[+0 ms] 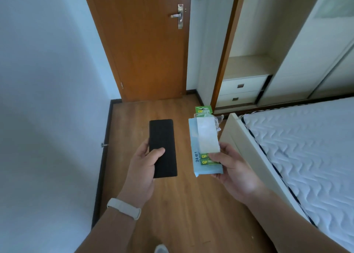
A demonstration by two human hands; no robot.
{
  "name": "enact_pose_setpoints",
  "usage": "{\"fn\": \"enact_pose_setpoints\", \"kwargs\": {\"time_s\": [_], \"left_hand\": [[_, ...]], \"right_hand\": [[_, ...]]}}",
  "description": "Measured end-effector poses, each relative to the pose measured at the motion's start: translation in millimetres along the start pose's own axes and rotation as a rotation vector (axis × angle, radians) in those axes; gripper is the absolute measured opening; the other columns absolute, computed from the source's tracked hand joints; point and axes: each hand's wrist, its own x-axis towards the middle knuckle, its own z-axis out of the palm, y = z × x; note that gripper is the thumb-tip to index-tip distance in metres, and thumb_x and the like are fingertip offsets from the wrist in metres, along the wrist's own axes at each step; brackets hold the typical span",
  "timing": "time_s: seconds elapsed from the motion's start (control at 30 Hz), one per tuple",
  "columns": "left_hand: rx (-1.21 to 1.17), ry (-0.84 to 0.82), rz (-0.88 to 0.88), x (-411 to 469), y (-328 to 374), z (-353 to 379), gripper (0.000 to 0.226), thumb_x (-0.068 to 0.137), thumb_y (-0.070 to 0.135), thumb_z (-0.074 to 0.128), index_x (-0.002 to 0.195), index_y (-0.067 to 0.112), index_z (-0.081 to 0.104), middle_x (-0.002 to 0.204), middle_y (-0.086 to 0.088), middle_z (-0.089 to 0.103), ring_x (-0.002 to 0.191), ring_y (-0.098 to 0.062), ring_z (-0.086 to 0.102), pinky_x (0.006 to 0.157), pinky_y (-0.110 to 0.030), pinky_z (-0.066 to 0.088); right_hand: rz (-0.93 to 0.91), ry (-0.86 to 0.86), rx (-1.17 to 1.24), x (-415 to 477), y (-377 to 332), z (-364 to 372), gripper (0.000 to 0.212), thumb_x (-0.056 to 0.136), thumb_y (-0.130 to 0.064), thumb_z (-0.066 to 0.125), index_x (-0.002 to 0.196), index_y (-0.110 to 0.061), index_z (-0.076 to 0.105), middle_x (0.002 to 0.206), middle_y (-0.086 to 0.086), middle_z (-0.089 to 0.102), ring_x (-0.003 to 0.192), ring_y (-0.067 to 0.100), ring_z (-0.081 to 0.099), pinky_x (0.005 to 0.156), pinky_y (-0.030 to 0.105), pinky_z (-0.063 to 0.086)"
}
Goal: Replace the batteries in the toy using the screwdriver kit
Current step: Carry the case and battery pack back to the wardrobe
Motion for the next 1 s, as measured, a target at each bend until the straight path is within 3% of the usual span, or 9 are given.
{"fn": "enact_pose_setpoints", "kwargs": {"time_s": [0.17,0.27,0.43,0.7,0.83,0.9,1.0], "left_hand": [[0.028,-0.092,-0.011,79.8,39.4,-18.7,0.039,0.083,0.023,0.070,0.120,0.035,0.069,0.114,-0.002,0.076,0.101,-0.023,0.074,0.077,-0.037,0.060],[0.038,-0.135,-0.016,116.5,50.3,-19.1,0.035,0.093,0.015,0.066,0.123,0.032,0.068,0.113,-0.002,0.076,0.100,-0.022,0.075,0.075,-0.035,0.060],[0.062,-0.206,-0.023,173.2,67.3,-2.0,0.037,0.082,0.025,0.069,0.118,0.034,0.071,0.114,-0.006,0.075,0.101,-0.026,0.074,0.073,-0.033,0.060],[0.103,-0.251,-0.002,264.8,72.6,63.3,0.048,0.080,0.027,0.070,0.127,0.035,0.066,0.117,-0.003,0.074,0.103,-0.026,0.073,0.075,-0.036,0.060],[0.114,-0.201,0.033,315.8,79.2,111.5,0.037,0.084,0.022,0.070,0.117,0.039,0.070,0.110,-0.003,0.076,0.098,-0.026,0.075,0.070,-0.036,0.061],[0.115,-0.179,0.036,342.6,84.5,139.5,0.034,0.090,0.017,0.067,0.117,0.037,0.070,0.110,-0.006,0.076,0.096,-0.029,0.075,0.069,-0.038,0.060],[0.122,-0.190,0.050,379.1,93.4,185.8,0.038,0.084,0.021,0.071,0.118,0.036,0.070,0.111,-0.007,0.076,0.097,-0.031,0.074,0.070,-0.039,0.060]], "right_hand": [[-0.080,0.098,-0.032,50.6,-24.5,41.1,0.074,0.058,-0.027,0.083,0.123,-0.011,0.053,0.112,0.017,0.069,0.091,0.027,0.072,0.060,0.029,0.054],[-0.104,0.132,-0.019,71.3,-36.7,50.4,0.063,0.066,-0.020,0.077,0.123,-0.010,0.053,0.115,0.019,0.067,0.092,0.027,0.071,0.061,0.029,0.054],[-0.157,0.186,0.028,102.3,-62.2,45.7,0.052,0.073,-0.014,0.070,0.122,-0.007,0.054,0.116,0.023,0.066,0.092,0.028,0.070,0.062,0.030,0.055],[-0.209,0.245,0.043,182.3,-114.8,-7.2,0.052,0.070,-0.016,0.072,0.120,-0.011,0.057,0.113,0.018,0.069,0.099,0.032,0.070,0.079,0.042,0.055],[-0.219,0.236,0.020,228.6,-157.9,-45.3,0.053,0.069,-0.012,0.078,0.118,-0.011,0.059,0.107,0.016,0.070,0.085,0.026,0.071,0.064,0.034,0.053],[-0.223,0.246,0.021,247.3,-185.6,-66.6,0.046,0.073,-0.011,0.074,0.116,-0.011,0.060,0.104,0.015,0.071,0.090,0.030,0.072,0.066,0.036,0.055],[-0.258,0.254,0.000,272.2,-225.7,-99.0,0.045,0.073,-0.011,0.077,0.114,-0.012,0.060,0.099,0.011,0.072,0.090,0.029,0.072,0.068,0.040,0.058]]}}
